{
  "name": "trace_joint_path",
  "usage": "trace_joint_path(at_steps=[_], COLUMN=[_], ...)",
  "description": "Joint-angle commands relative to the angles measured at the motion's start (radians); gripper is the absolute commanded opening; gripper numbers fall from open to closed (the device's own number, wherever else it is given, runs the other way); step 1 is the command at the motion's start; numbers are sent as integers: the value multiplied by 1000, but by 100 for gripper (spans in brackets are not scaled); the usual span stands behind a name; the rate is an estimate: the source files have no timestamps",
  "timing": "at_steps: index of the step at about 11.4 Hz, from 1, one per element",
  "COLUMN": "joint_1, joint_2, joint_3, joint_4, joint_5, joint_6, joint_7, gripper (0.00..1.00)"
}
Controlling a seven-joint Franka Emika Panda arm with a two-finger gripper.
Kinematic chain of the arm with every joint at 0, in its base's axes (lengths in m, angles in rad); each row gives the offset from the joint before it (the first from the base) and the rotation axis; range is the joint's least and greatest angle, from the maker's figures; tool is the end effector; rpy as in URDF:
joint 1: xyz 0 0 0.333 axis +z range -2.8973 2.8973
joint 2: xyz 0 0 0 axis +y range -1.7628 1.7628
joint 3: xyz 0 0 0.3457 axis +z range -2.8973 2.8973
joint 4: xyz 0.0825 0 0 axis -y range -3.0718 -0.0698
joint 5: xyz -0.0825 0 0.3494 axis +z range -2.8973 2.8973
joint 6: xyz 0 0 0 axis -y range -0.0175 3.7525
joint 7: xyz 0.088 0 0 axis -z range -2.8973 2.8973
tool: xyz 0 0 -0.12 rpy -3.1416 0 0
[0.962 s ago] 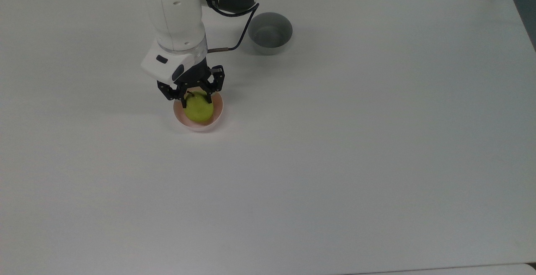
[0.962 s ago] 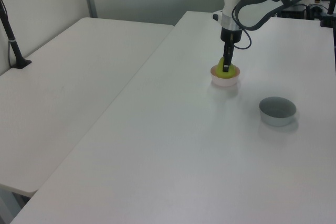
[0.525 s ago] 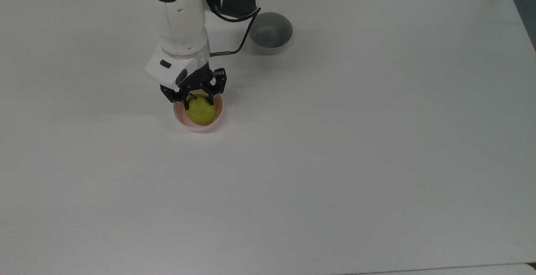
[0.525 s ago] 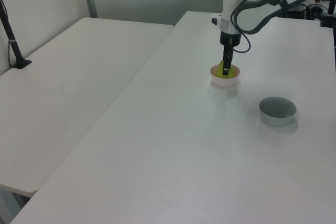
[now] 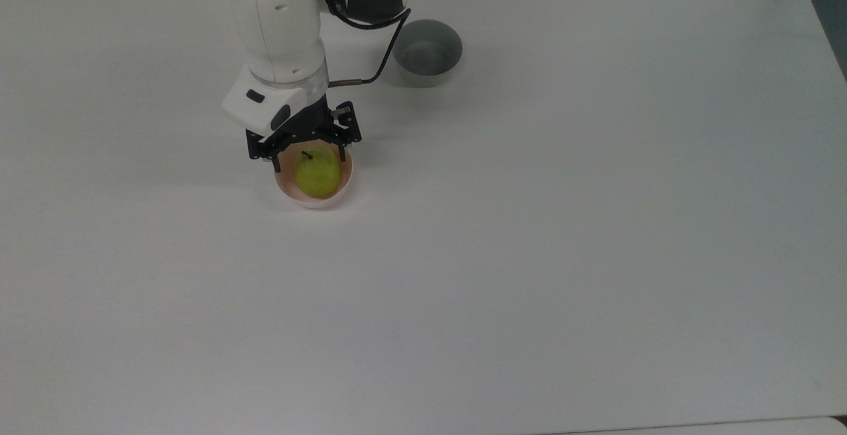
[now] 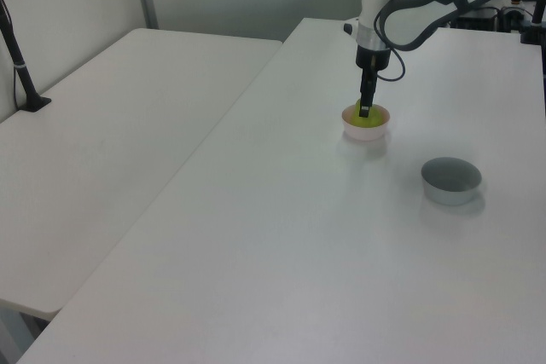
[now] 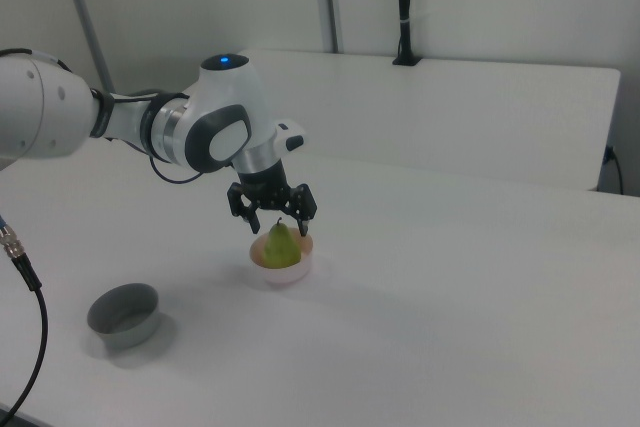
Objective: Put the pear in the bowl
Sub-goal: 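Open the gripper to release the pear into the pink bowl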
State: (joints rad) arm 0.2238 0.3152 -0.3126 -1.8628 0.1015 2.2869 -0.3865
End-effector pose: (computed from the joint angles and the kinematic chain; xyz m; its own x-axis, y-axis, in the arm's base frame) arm 0.6183 -0.0360 0.4032 0.9604 0.2550 0.1124 0.2499 -0.9666 0.0578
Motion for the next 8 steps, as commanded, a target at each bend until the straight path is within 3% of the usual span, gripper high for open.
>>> trace_joint_path(at_steps=[1, 5, 8], joint_1=[-4, -41, -67], joint_2=[-54, -126, -220], joint_3=[-2, -3, -2], joint_4=[72, 209, 250], joint_5=[-5, -6, -5], joint_6=[-166, -442, -598], joint_7=[20, 20, 23], gripper=[100, 100, 100])
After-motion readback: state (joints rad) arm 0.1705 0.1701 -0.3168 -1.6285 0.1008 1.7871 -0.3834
